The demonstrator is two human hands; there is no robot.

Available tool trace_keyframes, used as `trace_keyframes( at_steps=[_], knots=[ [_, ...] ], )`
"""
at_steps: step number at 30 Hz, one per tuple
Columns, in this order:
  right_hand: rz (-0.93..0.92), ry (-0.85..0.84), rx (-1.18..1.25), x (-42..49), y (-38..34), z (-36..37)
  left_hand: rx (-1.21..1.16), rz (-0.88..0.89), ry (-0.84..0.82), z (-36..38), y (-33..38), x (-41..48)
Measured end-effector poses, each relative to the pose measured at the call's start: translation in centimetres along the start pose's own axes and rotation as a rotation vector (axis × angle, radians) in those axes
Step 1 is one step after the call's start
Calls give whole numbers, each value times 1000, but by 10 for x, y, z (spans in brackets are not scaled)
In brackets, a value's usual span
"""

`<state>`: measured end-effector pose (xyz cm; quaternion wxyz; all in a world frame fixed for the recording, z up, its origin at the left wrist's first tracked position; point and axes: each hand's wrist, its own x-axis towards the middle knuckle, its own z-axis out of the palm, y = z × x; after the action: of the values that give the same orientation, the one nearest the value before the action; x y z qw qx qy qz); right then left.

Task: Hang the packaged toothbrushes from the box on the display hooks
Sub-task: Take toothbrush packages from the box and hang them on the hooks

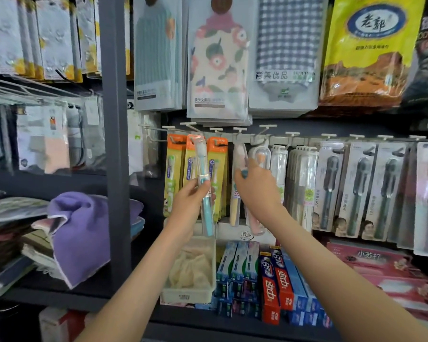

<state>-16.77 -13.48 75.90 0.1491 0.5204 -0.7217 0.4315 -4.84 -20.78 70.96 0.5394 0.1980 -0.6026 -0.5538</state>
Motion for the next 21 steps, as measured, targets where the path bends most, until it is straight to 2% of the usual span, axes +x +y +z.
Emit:
trace_keyframes(
  at_steps=[5, 21],
  knots=[
    [24, 17, 11, -3, 0, 7, 39, -33, -27, 6, -1, 6],
    [34, 28, 47, 6, -4, 22, -34, -43, -52, 6, -4, 15]
  ],
)
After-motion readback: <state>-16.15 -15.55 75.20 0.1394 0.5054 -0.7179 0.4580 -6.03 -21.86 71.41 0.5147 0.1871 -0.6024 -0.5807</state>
